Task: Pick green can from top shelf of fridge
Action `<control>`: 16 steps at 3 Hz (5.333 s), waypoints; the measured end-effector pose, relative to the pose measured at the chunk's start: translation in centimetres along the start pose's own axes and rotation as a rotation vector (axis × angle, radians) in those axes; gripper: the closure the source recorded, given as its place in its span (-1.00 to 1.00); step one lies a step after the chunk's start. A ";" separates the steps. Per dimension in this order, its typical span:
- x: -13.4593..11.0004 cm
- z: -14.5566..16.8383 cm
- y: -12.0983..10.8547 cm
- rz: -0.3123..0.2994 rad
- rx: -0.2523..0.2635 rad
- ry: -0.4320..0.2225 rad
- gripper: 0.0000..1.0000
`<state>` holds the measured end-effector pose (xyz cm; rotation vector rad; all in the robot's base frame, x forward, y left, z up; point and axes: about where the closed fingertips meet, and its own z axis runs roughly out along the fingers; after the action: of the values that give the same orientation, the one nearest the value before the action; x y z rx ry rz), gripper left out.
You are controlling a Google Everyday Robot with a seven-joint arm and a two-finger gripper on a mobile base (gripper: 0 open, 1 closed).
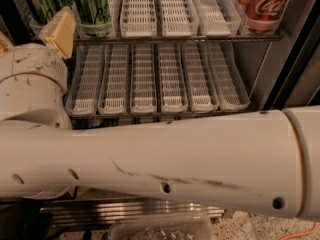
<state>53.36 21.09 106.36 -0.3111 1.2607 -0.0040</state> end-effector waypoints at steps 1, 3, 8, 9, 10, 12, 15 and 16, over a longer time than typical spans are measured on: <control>-0.5 1.0 -0.2 -0.007 0.024 -0.016 -0.66; -1.0 1.5 -1.0 -0.003 0.048 -0.029 -0.40; -1.0 2.9 -1.0 0.051 0.025 0.004 -0.34; -0.5 3.5 -0.9 0.062 0.018 0.024 -0.32; 0.0 6.6 -0.8 0.096 0.014 0.046 -0.30; 0.8 8.0 -1.4 0.094 0.036 0.051 -0.24; 2.3 9.0 -1.5 0.099 0.029 0.072 -0.38; 2.4 9.0 -1.4 0.104 0.021 0.075 -0.16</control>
Offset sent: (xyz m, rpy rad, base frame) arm 0.0217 -0.0097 0.0179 0.0302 -0.0412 -0.0608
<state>62.74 21.43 106.89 -0.2293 1.3494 0.0605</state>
